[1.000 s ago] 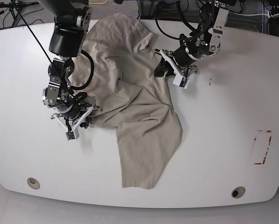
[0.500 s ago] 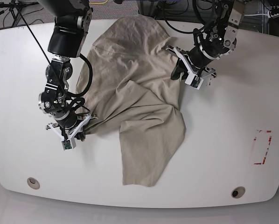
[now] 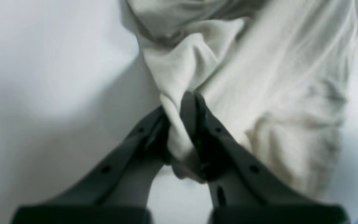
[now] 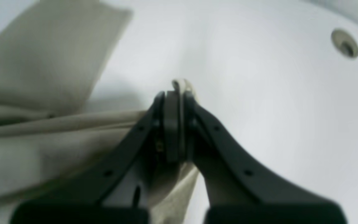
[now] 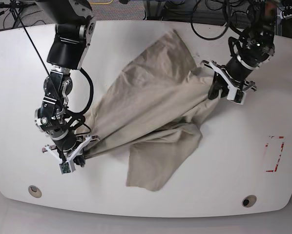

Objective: Fold the T-shirt properly
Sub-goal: 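Lift the beige shirt with both grippers and pull the grippers apart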

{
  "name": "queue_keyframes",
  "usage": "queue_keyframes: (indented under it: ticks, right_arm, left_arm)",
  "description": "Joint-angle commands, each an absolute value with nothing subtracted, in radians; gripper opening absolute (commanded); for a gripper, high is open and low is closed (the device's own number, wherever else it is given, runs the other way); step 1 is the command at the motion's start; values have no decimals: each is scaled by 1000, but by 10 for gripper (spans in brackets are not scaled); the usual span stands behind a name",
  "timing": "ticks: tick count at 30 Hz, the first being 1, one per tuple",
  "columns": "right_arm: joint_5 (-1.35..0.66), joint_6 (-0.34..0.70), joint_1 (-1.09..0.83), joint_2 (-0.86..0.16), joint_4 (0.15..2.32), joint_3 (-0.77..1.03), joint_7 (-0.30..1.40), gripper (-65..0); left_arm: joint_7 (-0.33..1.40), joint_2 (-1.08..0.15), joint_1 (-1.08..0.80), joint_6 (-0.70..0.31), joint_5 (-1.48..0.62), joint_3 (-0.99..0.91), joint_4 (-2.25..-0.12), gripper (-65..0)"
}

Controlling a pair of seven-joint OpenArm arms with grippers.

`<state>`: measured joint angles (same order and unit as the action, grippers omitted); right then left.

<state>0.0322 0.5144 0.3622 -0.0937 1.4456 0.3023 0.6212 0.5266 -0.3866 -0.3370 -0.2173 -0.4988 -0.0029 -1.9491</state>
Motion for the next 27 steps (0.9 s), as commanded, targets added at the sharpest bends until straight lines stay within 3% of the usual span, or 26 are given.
queue_keyframes:
  ticks: [1, 16, 27]
  right_arm:
    - [30, 510, 421, -111, 1469, 306, 591, -650]
    - [30, 510, 613, -122, 1474, 305, 591, -650]
    - [28, 513, 789, -114, 1471, 300, 591, -650]
  left_arm:
    - [506, -400, -297, -219, -544, -44, -1969, -646]
    - [506, -558, -77, -217, -730, -139, -1966, -646]
    - [506, -690, 259, -216, -809, -139, -1933, -646]
